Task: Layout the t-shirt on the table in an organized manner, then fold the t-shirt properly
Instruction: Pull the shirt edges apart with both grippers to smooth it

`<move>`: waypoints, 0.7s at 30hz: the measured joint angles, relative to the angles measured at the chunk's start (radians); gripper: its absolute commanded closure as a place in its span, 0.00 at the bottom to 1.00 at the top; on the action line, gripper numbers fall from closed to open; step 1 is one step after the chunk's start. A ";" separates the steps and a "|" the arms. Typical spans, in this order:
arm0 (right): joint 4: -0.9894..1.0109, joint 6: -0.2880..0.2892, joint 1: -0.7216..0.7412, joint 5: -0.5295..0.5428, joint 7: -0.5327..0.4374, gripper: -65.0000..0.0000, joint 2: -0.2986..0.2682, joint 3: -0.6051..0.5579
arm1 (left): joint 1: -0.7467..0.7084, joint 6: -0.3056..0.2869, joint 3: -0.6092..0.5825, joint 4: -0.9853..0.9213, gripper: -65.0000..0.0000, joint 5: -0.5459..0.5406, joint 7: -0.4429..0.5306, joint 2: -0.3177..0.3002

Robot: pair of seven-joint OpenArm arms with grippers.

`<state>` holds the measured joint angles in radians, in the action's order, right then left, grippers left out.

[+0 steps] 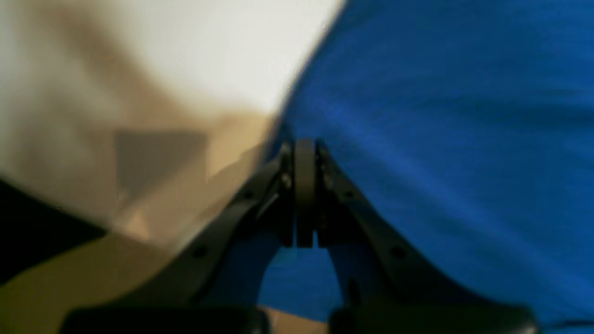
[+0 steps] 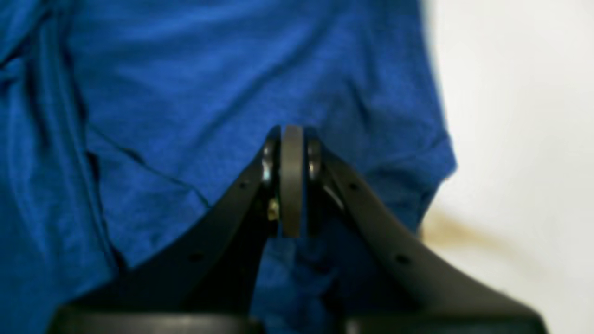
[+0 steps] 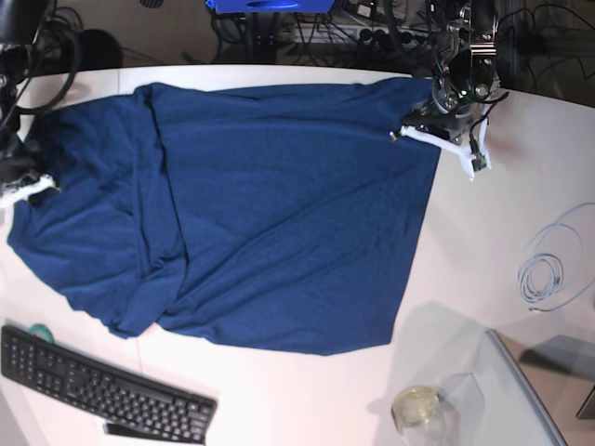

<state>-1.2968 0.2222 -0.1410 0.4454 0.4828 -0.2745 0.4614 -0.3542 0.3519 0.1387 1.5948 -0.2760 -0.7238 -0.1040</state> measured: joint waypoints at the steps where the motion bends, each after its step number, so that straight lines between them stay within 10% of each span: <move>1: 0.000 -0.002 0.000 -0.005 -0.003 0.98 -0.009 0.003 | 0.000 0.008 0.009 -0.024 1.00 0.002 0.004 -0.004; 21: 0.059 -0.029 -0.132 -0.015 0.002 0.97 -0.013 0.142 | -0.009 0.003 0.013 -0.011 1.00 -0.001 -0.001 -0.020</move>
<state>-1.2377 0.1932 -0.2726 0.4305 0.4843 -0.2871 0.6029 -0.3630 0.3553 0.1516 1.5833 -0.2771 -0.7246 -0.1242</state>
